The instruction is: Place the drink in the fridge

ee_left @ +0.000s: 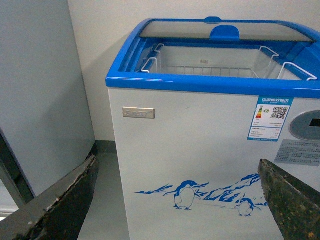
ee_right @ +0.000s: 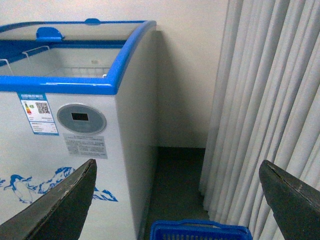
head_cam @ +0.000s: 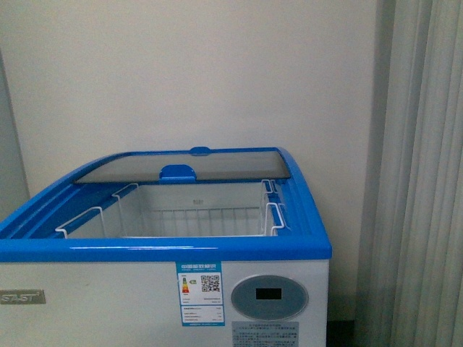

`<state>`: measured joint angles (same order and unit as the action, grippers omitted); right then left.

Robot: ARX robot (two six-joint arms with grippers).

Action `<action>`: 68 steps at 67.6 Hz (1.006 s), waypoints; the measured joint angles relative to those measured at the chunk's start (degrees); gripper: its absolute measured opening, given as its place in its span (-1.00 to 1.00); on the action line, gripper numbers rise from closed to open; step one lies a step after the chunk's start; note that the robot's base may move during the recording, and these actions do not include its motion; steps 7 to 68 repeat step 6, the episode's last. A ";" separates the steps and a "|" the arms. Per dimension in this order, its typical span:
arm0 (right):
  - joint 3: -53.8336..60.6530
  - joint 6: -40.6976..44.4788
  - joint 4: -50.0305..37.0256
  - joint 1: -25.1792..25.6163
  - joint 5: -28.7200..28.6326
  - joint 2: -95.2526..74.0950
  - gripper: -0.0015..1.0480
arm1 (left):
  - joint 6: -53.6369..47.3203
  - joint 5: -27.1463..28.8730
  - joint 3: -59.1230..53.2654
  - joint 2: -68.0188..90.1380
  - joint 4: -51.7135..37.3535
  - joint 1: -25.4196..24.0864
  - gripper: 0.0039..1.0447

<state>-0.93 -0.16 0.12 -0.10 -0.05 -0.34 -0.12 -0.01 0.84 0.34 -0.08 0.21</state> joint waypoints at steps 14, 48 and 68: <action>0.00 0.00 0.00 0.00 0.00 0.00 0.85 | 0.00 0.00 0.00 0.00 0.00 0.00 0.85; 0.00 0.00 0.00 0.00 0.00 0.00 0.85 | 0.00 0.00 0.00 0.00 0.00 0.00 0.85; 0.00 0.00 0.00 0.00 0.00 0.00 0.85 | 0.00 0.00 0.00 0.00 0.00 0.00 0.85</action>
